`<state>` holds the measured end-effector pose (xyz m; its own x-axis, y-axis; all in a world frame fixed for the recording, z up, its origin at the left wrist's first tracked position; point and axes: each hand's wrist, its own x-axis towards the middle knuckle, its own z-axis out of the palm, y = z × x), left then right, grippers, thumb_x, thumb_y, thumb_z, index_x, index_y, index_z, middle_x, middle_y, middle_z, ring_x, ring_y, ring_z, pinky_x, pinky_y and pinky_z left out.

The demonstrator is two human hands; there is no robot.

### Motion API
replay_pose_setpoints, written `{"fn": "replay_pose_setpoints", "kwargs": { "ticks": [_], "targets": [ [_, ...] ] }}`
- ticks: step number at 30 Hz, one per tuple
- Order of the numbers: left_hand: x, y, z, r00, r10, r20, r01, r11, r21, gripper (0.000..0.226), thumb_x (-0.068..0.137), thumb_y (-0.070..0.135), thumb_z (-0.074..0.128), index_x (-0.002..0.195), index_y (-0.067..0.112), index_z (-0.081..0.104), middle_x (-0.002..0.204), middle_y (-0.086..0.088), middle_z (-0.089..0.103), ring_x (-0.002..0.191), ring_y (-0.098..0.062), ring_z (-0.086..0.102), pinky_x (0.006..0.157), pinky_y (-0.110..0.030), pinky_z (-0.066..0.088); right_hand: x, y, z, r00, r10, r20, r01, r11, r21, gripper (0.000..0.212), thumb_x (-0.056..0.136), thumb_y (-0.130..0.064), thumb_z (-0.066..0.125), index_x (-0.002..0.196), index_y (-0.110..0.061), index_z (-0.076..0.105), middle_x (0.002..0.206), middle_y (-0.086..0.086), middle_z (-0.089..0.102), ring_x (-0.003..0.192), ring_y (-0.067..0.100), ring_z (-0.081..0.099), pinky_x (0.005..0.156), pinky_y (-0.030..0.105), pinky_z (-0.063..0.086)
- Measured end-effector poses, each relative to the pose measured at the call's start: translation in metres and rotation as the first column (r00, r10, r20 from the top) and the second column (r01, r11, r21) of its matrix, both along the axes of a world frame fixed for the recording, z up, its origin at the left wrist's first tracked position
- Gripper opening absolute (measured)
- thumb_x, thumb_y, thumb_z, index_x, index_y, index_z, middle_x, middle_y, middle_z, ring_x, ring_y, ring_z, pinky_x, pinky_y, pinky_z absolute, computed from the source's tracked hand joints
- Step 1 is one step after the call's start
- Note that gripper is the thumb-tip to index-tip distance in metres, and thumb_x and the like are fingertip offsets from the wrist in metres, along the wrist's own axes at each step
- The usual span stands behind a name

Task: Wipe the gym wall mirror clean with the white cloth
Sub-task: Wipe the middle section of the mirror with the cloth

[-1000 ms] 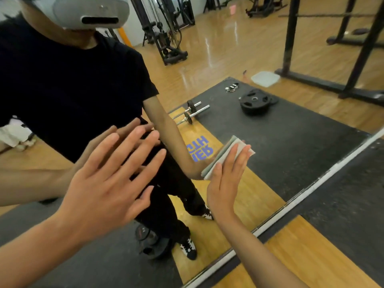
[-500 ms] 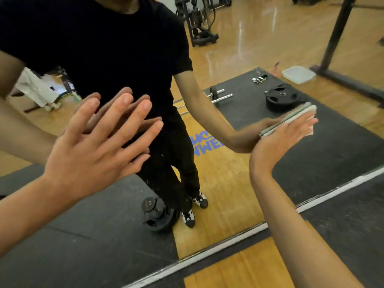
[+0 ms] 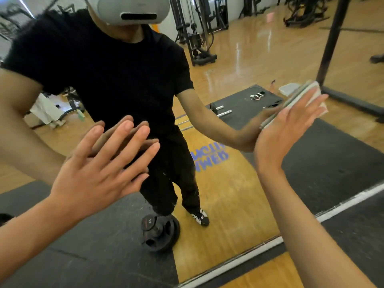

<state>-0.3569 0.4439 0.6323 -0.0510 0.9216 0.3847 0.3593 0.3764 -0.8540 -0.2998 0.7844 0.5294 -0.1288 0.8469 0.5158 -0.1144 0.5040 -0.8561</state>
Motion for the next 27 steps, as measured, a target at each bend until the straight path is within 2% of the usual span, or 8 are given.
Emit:
{"fn": "replay_pose_setpoints", "kwargs": {
  "ticks": [5, 11, 12, 14, 16, 18, 23, 27],
  "targets": [
    [0.007, 0.001, 0.003, 0.989, 0.032, -0.145, -0.031, 0.999, 0.012, 0.076, 0.104, 0.053, 0.049, 0.16, 0.002, 0.04, 0.17, -0.018, 0.03, 0.158, -0.035, 0.025, 0.132, -0.054, 0.006, -0.01, -0.094, 0.043, 0.997, 0.02, 0.07, -0.048, 0.904, 0.424, 0.058, 0.109, -0.028, 0.03, 0.165, -0.015, 0.022, 0.171, 0.025, 0.014, 0.159, 0.048, 0.005, 0.128, 0.063, 0.006],
    [0.007, 0.0, 0.005, 0.982, 0.017, -0.189, -0.014, 1.0, 0.017, 0.081, 0.103, 0.054, 0.053, 0.159, -0.002, 0.039, 0.168, -0.019, 0.035, 0.155, -0.037, 0.032, 0.131, -0.054, 0.012, 0.006, -0.096, -0.061, 0.955, -0.028, 0.297, -0.263, 0.389, 0.883, 0.055, 0.112, -0.041, 0.034, 0.165, -0.034, 0.021, 0.172, 0.006, 0.01, 0.163, 0.03, -0.003, 0.13, 0.055, 0.002],
    [0.008, 0.0, 0.005, 0.983, 0.018, -0.183, -0.015, 1.0, 0.016, 0.08, 0.104, 0.054, 0.052, 0.16, -0.002, 0.038, 0.169, -0.02, 0.034, 0.155, -0.037, 0.032, 0.13, -0.055, 0.014, 0.006, -0.074, -0.062, 0.961, -0.064, 0.271, -0.226, 0.387, 0.894, 0.057, 0.112, -0.04, 0.033, 0.167, -0.03, 0.018, 0.174, 0.009, 0.007, 0.163, 0.032, -0.003, 0.13, 0.056, 0.003],
    [0.009, 0.001, 0.004, 0.98, 0.028, -0.198, -0.028, 1.0, -0.001, 0.078, 0.107, 0.053, 0.046, 0.16, -0.002, 0.037, 0.17, -0.02, 0.032, 0.156, -0.038, 0.03, 0.128, -0.056, 0.018, 0.004, -0.027, -0.044, 0.977, -0.08, 0.198, -0.104, 0.629, 0.771, 0.058, 0.114, -0.037, 0.027, 0.168, -0.019, 0.013, 0.174, 0.022, 0.002, 0.16, 0.042, -0.001, 0.129, 0.061, 0.007],
    [0.009, 0.001, 0.002, 0.97, 0.046, -0.239, -0.05, 0.999, -0.01, 0.077, 0.108, 0.054, 0.042, 0.16, -0.002, 0.036, 0.17, -0.021, 0.031, 0.155, -0.039, 0.03, 0.126, -0.057, 0.02, 0.0, -0.005, -0.001, 0.995, -0.024, 0.097, -0.018, 0.912, 0.409, 0.06, 0.115, -0.037, 0.021, 0.165, -0.005, 0.02, 0.169, 0.033, 0.01, 0.156, 0.054, 0.003, 0.129, 0.059, 0.007],
    [0.006, 0.002, 0.002, 0.965, 0.05, -0.257, -0.054, 0.999, -0.007, 0.077, 0.109, 0.055, 0.039, 0.161, -0.001, 0.036, 0.17, -0.02, 0.03, 0.155, -0.038, 0.03, 0.127, -0.056, 0.018, -0.006, -0.032, 0.032, 0.999, -0.02, 0.028, 0.014, 0.985, 0.174, 0.061, 0.112, -0.033, 0.024, 0.163, 0.0, 0.023, 0.169, 0.033, 0.012, 0.156, 0.055, 0.004, 0.129, 0.056, 0.004],
    [0.01, 0.0, 0.003, 0.975, 0.043, -0.218, -0.051, 0.998, -0.03, 0.076, 0.109, 0.052, 0.039, 0.162, -0.002, 0.032, 0.171, -0.021, 0.026, 0.157, -0.039, 0.026, 0.126, -0.058, 0.017, -0.008, -0.176, -0.016, 0.974, 0.124, 0.187, -0.214, 0.769, 0.603, 0.053, 0.114, -0.04, 0.022, 0.166, -0.03, 0.018, 0.176, 0.011, 0.001, 0.162, 0.036, -0.006, 0.128, 0.061, 0.0],
    [0.014, -0.001, 0.007, 0.992, 0.026, -0.126, -0.031, 0.999, -0.032, 0.077, 0.106, 0.046, 0.046, 0.164, -0.002, 0.028, 0.173, -0.02, 0.023, 0.158, -0.039, 0.022, 0.128, -0.056, 0.016, -0.006, -0.164, -0.064, 0.964, 0.087, 0.251, -0.253, 0.589, 0.767, 0.058, 0.113, -0.042, 0.028, 0.168, -0.038, 0.009, 0.173, 0.004, 0.008, 0.163, 0.028, -0.004, 0.13, 0.057, 0.0]
  ]
}}
